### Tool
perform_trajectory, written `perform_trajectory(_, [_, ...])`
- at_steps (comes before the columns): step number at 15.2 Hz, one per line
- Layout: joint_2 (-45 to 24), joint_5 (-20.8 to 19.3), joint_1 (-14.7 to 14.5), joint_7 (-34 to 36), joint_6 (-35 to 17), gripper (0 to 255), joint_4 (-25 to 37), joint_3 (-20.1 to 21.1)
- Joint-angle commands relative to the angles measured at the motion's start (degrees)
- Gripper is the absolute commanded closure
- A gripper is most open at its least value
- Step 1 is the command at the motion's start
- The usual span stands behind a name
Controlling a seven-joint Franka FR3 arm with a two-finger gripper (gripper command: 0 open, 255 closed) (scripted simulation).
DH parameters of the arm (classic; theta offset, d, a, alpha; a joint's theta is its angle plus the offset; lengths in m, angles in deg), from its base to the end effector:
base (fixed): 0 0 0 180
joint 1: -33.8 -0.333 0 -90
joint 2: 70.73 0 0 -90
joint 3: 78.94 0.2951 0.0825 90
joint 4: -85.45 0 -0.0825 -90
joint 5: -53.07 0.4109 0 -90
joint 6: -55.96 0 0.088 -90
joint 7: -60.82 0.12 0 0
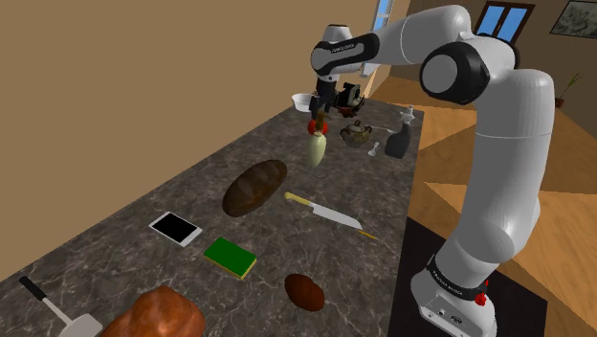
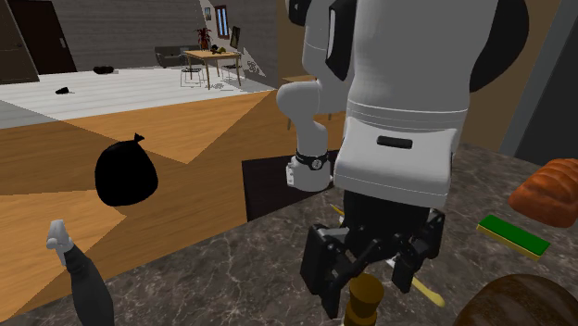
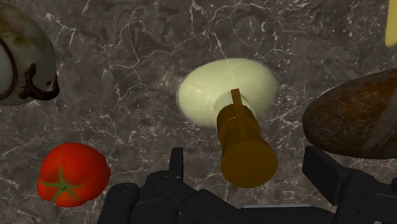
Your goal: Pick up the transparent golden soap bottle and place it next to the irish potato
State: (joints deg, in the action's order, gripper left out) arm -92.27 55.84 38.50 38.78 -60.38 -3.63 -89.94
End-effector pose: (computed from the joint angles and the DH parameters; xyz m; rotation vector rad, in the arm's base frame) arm 0.6763 -0.1720 0.4031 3.0756 0.1668 0.1435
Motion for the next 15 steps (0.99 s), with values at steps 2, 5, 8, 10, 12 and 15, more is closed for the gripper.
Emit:
perform_trajectory(2, [-0.41,0.1,0.03,-0.06,-1.07,0,-0.64,0.04])
perform_trajectory(5, [-0.42,0.1,0.03,-0.06,-1.07,0,-0.64,0.04])
perform_trajectory(8, [-0.42,0.1,0.03,-0.06,-1.06,0,-0.63,0.04])
perform_trajectory(10, [-0.42,0.1,0.03,-0.06,-1.06,255,-0.63,0.04])
perform_trajectory(12, [-0.42,0.1,0.03,-0.06,-1.06,255,-0.63,0.04])
perform_trajectory(15, [-0.42,0.1,0.03,-0.06,-1.06,255,-0.63,0.04])
